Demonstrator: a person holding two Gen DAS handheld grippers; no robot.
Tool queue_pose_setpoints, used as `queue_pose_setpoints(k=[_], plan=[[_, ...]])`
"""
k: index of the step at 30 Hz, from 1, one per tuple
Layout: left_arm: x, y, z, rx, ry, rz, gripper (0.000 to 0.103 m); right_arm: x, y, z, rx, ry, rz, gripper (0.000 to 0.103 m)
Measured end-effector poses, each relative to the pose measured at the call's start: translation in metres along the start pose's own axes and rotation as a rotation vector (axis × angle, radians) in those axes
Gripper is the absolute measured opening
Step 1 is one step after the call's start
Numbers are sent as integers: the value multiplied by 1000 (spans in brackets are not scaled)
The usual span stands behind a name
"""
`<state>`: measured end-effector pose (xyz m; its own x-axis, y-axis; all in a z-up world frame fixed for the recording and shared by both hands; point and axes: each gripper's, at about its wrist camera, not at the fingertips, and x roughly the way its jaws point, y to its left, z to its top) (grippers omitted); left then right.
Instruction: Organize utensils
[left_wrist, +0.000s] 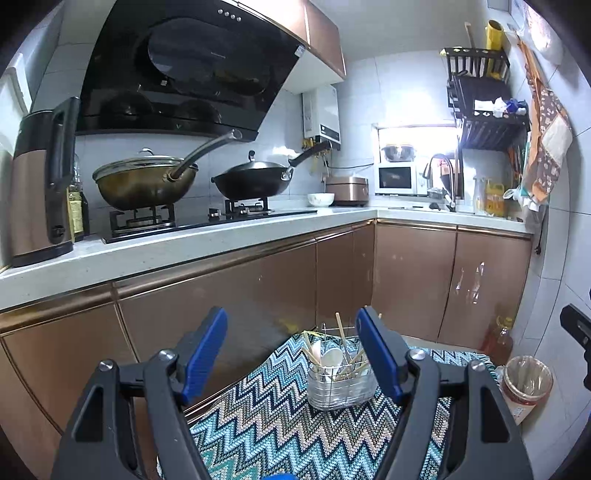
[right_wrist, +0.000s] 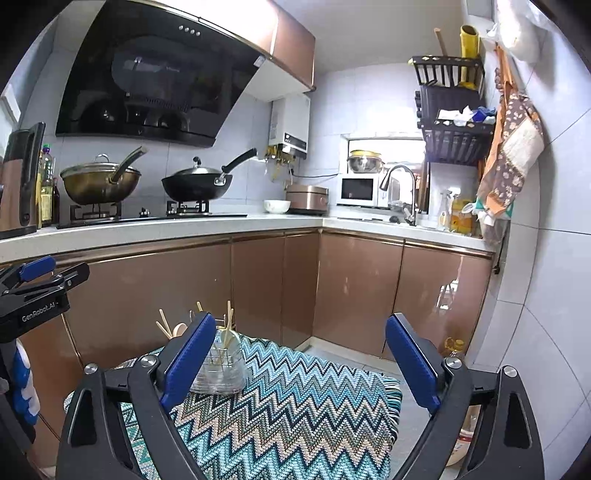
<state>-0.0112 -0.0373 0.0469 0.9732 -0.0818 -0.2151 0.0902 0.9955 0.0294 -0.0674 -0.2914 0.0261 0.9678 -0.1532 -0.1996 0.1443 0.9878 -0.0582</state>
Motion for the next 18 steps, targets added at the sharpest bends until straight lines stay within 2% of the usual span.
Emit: queue_pose_setpoints(k=[9,18], plan=[[-21,-1,2,9,-23,5,71,-21,-5,2,11,-27,-10,99],[-22,2,-4,5,-23,12,71,-23,-4,2,17,-34,-6,101]])
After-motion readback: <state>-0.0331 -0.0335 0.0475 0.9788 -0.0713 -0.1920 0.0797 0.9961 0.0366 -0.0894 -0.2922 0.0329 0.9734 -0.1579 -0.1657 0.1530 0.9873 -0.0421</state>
